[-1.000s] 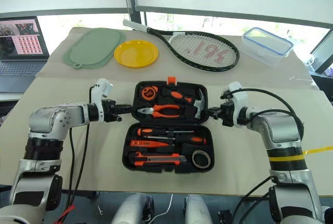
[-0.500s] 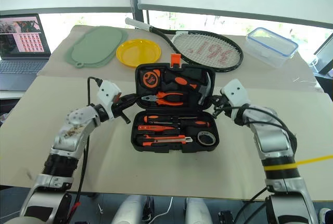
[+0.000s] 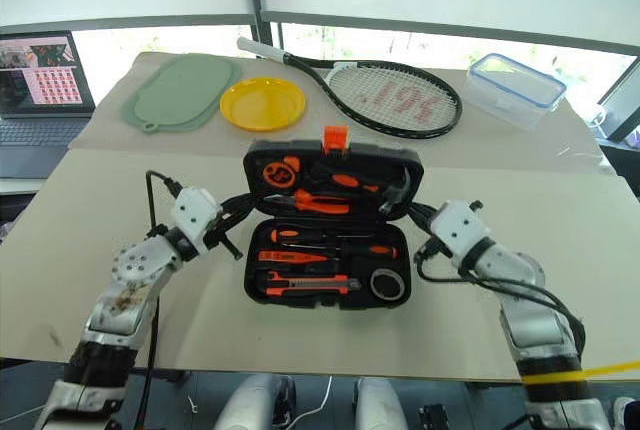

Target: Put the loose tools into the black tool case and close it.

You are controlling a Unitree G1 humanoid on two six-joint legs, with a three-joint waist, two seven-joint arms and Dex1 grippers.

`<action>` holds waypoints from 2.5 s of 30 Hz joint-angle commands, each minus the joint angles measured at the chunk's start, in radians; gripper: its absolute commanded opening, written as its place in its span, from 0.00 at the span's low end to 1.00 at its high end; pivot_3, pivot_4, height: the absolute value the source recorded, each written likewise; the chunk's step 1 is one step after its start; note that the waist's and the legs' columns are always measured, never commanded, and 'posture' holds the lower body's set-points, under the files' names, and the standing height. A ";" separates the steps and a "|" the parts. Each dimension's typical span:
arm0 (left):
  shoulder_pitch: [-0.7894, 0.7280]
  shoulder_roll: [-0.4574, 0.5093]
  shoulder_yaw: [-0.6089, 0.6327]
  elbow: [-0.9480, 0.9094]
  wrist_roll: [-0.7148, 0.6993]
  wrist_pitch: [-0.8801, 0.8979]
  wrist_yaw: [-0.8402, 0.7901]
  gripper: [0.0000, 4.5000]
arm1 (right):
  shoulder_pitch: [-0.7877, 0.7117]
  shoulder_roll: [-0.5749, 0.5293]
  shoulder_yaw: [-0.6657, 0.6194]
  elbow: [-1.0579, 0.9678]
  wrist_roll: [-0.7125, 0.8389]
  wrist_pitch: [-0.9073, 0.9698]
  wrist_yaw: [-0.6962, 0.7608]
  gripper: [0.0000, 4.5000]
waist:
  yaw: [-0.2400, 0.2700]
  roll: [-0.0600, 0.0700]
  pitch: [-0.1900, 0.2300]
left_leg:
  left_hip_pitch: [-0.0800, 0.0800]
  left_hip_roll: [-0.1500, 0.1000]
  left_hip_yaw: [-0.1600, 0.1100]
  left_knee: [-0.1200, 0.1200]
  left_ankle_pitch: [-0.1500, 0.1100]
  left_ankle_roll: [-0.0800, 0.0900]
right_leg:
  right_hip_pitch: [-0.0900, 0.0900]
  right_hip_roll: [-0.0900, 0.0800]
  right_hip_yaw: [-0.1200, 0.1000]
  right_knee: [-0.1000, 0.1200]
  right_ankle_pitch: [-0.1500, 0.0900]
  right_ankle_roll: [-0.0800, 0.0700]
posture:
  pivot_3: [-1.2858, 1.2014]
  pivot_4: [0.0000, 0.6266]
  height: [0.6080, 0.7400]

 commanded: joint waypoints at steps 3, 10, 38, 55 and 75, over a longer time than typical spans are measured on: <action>0.069 -0.002 0.053 -0.092 -0.008 0.029 0.063 0.16 | 0.075 -0.029 -0.001 -0.033 -0.031 -0.065 0.025 0.21 | -0.002 0.000 0.000 | 0.003 0.000 0.000 0.000 0.000 0.000 | 0.001 0.000 0.000 0.001 0.000 0.000 | 0.52 0.24 0.99; 0.257 0.162 0.293 -0.376 -0.278 0.362 -0.031 0.66 | 0.283 -0.193 -0.179 -0.280 0.176 0.068 0.199 0.74 | -0.008 0.000 0.000 | 0.004 0.002 0.002 0.000 0.000 0.000 | 0.000 0.000 0.002 0.003 -0.001 -0.002 | 0.52 0.24 0.99; -0.466 0.129 -0.173 0.463 -0.050 0.118 -0.563 0.01 | 0.158 -0.276 0.060 -0.402 0.315 0.490 0.426 0.00 | 0.004 -0.003 0.000 | 0.010 -0.001 0.000 0.001 -0.002 -0.001 | 0.011 0.001 -0.002 0.000 -0.004 -0.003 | 0.52 0.24 0.99; -0.361 0.250 -0.127 0.157 -0.118 0.287 -0.690 0.01 | 0.048 -0.161 0.031 -0.226 0.213 0.453 0.336 0.00 | 0.006 -0.003 0.000 | 0.009 0.000 0.000 0.002 -0.002 -0.001 | 0.008 0.001 0.000 0.003 -0.005 -0.002 | 0.52 0.24 0.99; -0.489 0.091 -0.422 0.231 0.056 0.099 -0.731 0.01 | 0.127 -0.144 0.136 -0.343 0.186 0.472 0.370 0.00 | 0.006 -0.002 -0.001 | 0.005 -0.002 -0.001 0.004 -0.002 -0.001 | 0.005 0.002 0.001 0.004 -0.005 -0.001 | 0.52 0.24 0.99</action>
